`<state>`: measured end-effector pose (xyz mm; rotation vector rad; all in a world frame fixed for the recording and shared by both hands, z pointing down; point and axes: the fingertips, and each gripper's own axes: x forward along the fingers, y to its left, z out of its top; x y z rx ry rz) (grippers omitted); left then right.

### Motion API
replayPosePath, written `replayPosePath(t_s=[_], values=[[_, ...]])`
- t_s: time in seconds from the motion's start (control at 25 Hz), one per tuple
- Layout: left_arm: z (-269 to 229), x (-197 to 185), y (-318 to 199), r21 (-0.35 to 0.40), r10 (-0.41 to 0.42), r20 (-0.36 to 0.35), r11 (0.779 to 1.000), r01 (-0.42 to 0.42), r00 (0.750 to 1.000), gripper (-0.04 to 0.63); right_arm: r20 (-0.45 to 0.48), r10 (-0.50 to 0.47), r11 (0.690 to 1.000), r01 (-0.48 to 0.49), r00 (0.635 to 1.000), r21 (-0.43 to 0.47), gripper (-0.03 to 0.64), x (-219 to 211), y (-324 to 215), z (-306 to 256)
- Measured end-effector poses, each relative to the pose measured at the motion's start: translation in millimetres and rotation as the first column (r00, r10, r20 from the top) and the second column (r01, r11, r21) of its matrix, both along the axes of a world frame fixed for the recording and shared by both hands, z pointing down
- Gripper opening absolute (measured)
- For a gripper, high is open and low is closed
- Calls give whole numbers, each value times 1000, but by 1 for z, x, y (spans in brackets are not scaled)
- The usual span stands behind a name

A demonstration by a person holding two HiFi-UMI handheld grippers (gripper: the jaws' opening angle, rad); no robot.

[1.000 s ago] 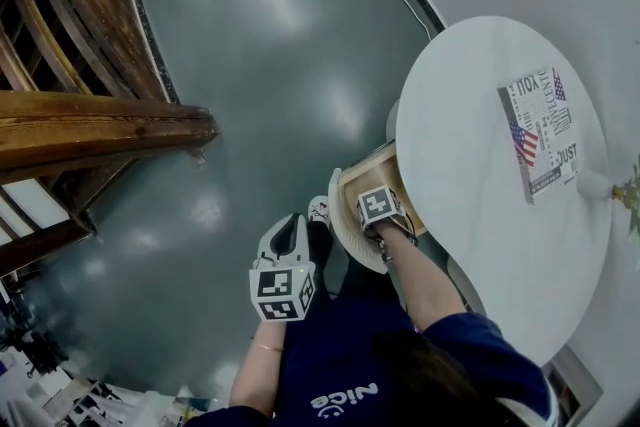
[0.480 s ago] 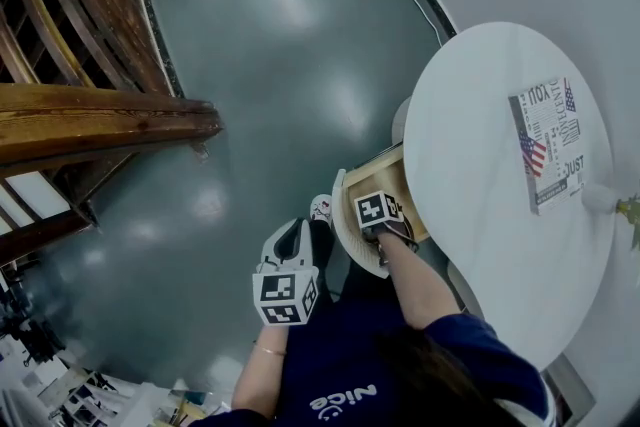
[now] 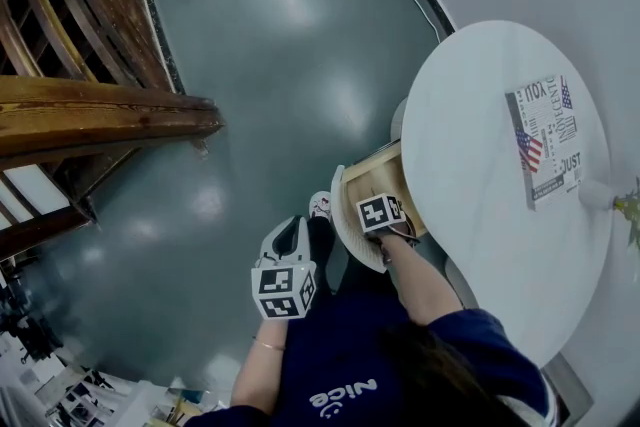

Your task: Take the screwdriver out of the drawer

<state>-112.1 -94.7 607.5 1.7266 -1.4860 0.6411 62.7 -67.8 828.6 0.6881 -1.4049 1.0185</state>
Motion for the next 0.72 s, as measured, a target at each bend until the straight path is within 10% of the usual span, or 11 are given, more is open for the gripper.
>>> replayPosePath(t_s=[0.72], values=[[-21,33,-7,77,131,-61,989,-126,989,5,52,-34,963,19,998,268,57,-7,-21,-82]])
